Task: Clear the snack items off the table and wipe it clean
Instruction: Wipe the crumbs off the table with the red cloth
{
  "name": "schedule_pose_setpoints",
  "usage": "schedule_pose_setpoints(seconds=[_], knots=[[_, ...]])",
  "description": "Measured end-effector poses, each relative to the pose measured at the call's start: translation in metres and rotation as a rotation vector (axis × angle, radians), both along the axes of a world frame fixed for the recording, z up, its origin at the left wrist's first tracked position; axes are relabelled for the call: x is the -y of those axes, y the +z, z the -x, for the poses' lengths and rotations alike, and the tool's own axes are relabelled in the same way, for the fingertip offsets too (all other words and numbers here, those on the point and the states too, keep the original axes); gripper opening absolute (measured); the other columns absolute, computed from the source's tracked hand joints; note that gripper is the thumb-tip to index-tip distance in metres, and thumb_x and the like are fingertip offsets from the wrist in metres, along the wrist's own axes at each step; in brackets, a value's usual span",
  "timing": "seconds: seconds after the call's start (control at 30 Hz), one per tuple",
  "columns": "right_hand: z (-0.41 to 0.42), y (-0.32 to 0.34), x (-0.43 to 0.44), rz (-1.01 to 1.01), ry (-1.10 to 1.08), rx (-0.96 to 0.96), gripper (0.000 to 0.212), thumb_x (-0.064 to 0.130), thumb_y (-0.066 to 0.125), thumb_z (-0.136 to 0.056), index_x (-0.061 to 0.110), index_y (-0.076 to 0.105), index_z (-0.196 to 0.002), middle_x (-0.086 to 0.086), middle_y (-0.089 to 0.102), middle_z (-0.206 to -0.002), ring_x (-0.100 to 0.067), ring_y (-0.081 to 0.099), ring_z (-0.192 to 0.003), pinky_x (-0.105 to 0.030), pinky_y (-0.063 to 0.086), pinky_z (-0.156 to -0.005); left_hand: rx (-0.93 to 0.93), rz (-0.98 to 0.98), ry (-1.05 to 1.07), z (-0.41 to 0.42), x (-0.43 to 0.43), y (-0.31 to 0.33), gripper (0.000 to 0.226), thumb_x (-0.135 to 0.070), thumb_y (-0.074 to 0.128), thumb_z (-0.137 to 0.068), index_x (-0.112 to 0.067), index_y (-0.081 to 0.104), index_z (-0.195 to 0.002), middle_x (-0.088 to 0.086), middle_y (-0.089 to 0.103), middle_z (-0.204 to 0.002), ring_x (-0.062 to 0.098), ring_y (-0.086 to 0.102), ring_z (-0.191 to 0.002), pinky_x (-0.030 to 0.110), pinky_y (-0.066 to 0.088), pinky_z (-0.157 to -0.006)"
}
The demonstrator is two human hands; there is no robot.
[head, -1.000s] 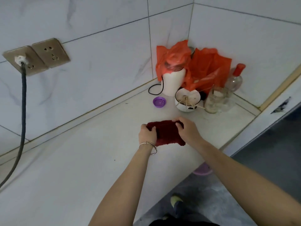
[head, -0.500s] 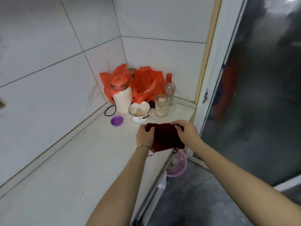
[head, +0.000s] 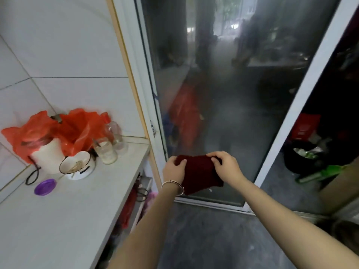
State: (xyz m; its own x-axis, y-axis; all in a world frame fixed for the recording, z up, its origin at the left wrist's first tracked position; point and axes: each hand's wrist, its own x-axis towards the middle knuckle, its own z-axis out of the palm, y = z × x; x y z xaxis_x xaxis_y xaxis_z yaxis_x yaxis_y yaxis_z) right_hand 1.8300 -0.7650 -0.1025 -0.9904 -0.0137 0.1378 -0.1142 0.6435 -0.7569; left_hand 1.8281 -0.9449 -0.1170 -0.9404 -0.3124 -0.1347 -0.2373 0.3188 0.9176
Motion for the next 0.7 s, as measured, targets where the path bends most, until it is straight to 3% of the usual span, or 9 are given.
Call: schedule_pose_setpoints(seconds=[0.3, 0.53, 0.63, 0.7], knots=[[-0.024, 0.001, -0.198, -0.014, -0.281, -0.008, 0.023, 0.011, 0.053, -0.093, 0.018, 0.07, -0.106, -0.005, 0.066, -0.109, -0.022, 0.059, -0.106, -0.026, 0.04, -0.096, -0.027, -0.021, -0.225, 0.028, -0.208, -0.001, 0.027, -0.027, 0.064, -0.086, -0.01, 0.065, -0.106, 0.008, 0.068, -0.106, 0.025, 0.061, -0.101, 0.029, 0.046, -0.088], [-0.032, -0.002, -0.316, -0.023, -0.483, -0.021, 0.022, 0.011, 0.053, -0.092, 0.016, 0.069, -0.106, -0.005, 0.064, -0.105, -0.021, 0.06, -0.102, -0.022, 0.039, -0.09, -0.022, -0.077, -0.446, 0.052, -0.341, -0.003, 0.018, -0.023, 0.065, -0.084, -0.01, 0.066, -0.097, 0.007, 0.069, -0.097, 0.025, 0.063, -0.095, 0.04, 0.051, -0.09], [-0.03, -0.006, -0.357, -0.024, -0.548, -0.004, 0.022, 0.013, 0.052, -0.093, 0.018, 0.069, -0.108, -0.005, 0.064, -0.106, -0.02, 0.06, -0.102, -0.019, 0.038, -0.088, -0.023, -0.095, -0.531, 0.068, -0.39, -0.008, 0.01, -0.021, 0.066, -0.085, -0.012, 0.064, -0.089, 0.005, 0.066, -0.087, 0.025, 0.063, -0.089, 0.036, 0.052, -0.085], [-0.025, -0.006, -0.383, -0.031, -0.589, -0.002, 0.022, 0.014, 0.053, -0.093, 0.019, 0.068, -0.108, -0.005, 0.064, -0.108, -0.02, 0.06, -0.104, -0.017, 0.036, -0.086, -0.023, -0.076, -0.59, 0.079, -0.421, -0.008, 0.018, -0.022, 0.065, -0.086, -0.007, 0.065, -0.095, 0.006, 0.065, -0.09, 0.023, 0.061, -0.088, 0.032, 0.05, -0.081]])
